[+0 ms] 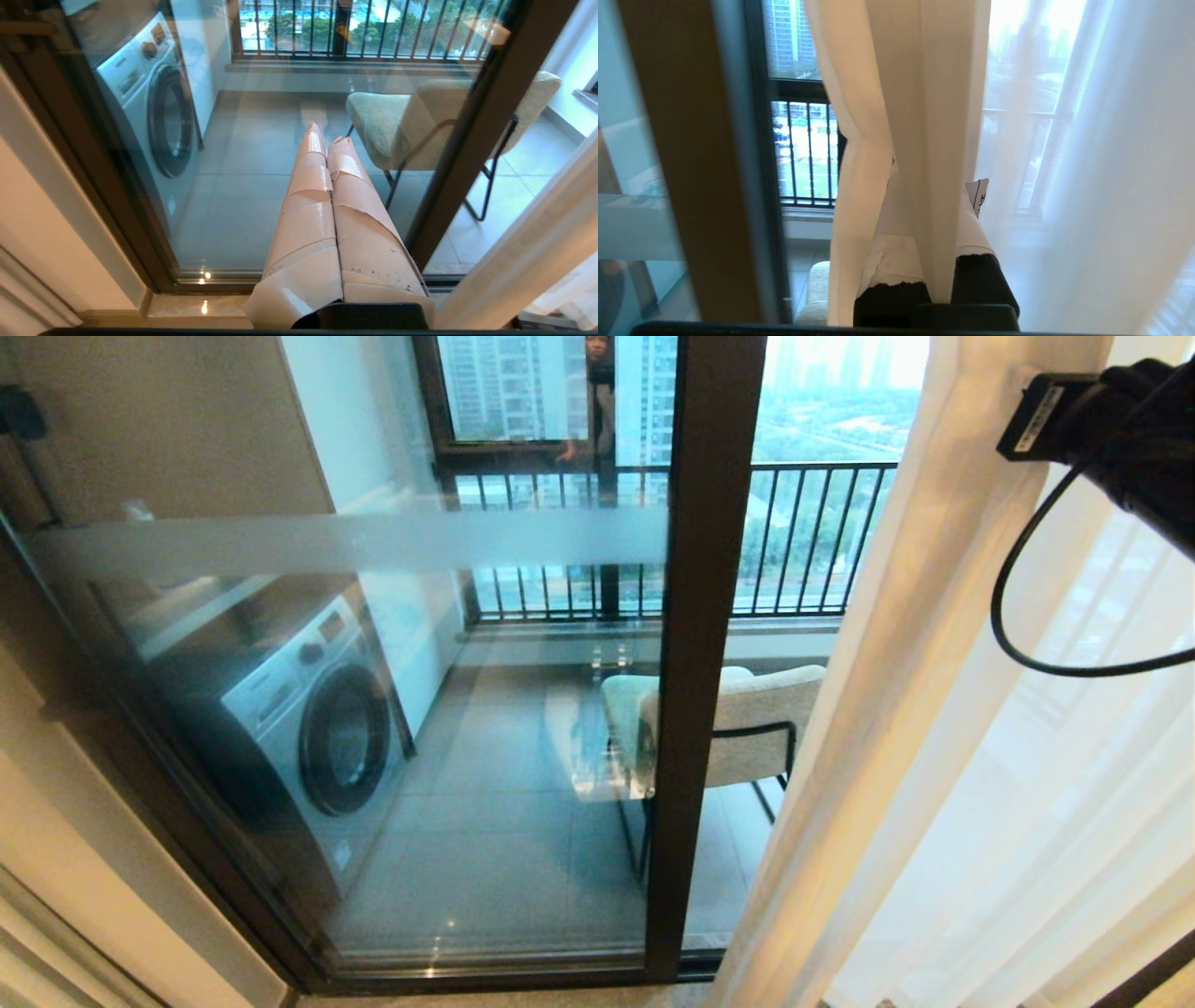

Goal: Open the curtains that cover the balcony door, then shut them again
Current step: Pull the inner curtains open on both sides

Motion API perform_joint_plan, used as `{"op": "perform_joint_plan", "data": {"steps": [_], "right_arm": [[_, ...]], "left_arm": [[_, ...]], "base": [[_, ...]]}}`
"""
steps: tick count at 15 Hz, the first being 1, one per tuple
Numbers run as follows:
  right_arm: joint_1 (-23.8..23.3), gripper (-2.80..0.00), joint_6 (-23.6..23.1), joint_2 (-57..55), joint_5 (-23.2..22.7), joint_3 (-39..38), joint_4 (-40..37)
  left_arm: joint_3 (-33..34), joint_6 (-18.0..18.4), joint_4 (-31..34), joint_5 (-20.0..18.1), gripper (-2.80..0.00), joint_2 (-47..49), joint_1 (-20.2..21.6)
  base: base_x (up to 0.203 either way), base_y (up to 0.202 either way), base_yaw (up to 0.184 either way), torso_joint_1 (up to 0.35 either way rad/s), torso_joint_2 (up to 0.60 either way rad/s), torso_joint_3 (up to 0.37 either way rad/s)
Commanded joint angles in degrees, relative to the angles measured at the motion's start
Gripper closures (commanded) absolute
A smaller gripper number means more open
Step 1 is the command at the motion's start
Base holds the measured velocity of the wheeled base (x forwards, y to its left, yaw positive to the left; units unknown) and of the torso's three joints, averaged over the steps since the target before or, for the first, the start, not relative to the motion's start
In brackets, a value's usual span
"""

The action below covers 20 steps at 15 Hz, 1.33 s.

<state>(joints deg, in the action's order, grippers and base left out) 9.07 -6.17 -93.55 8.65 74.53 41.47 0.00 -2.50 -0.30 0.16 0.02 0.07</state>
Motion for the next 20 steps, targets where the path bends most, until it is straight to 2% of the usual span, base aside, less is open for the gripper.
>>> {"op": "perform_joint_plan", "data": {"steps": [1, 20], "right_arm": [[-0.02, 0.0, -0.07, -0.21, 0.14, 0.0, 0.19], [-0.02, 0.0, -0.07, -0.05, 0.14, 0.0, 0.19]], "left_arm": [[0.0, -0.05, -0.05, 0.02, 0.0, -0.02, 0.01], [0.0, -0.05, -0.05, 0.02, 0.0, -0.02, 0.01]], "base": [[0.0, -0.186, 0.002, 0.007, 0.01, -0.002], [0.0, -0.187, 0.003, 0.001, 0.0, 0.002]]}}
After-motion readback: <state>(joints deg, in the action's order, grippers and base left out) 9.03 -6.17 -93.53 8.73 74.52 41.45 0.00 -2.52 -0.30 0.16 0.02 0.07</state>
